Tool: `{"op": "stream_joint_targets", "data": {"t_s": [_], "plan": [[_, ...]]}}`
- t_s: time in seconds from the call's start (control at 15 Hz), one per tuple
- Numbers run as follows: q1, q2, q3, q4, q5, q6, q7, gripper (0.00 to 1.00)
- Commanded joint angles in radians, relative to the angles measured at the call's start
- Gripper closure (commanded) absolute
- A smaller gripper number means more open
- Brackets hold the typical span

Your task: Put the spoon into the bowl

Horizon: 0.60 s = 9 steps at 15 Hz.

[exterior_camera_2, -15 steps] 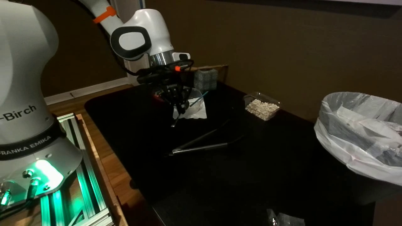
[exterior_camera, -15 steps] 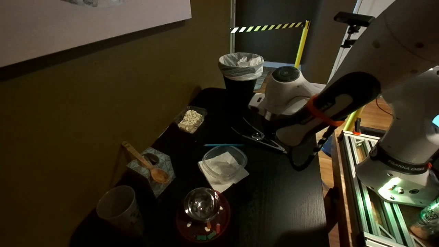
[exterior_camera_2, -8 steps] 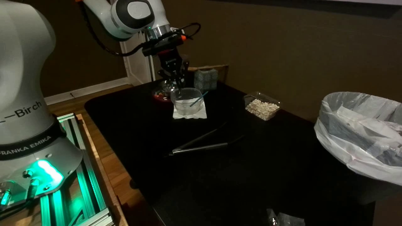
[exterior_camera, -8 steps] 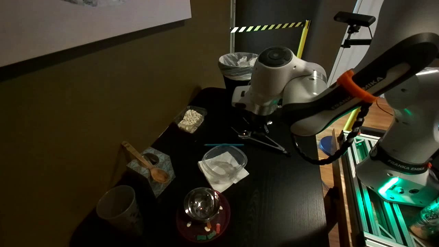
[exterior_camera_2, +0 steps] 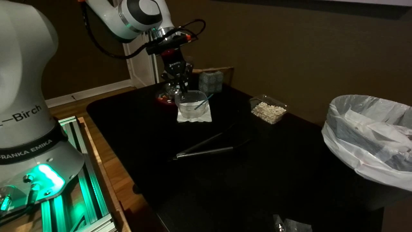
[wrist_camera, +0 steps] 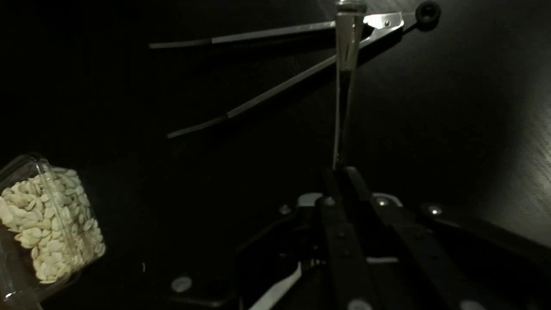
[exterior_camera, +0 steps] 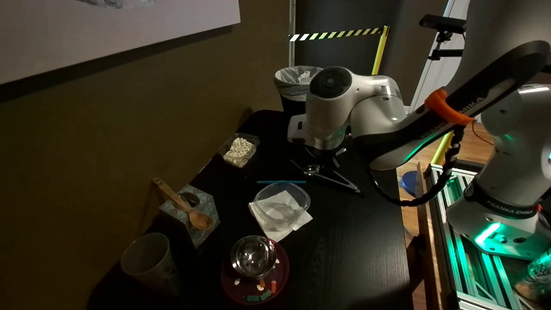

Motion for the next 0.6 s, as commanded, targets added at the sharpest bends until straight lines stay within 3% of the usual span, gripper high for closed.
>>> {"op": "stream_joint_targets", "data": {"t_s": [0.0,0.07,0.13,0.47,0.53], "plan": [[-0.172,0.031,0.217,0.179,0.012,-0.277,-0.028,0.98],[-0.268,-0.069,0.311,0.235,-0.123,-0.354,0.068,0.98],[-0.29,0.046,0.353,0.28,0.036,-0.365,-0.066,0.98],[-0.506,0.116,0.542,0.443,0.107,-0.283,-0.213,0.98],[-0.623,0.077,0.648,0.473,0.07,-0.282,-0.178,0.98]]}}
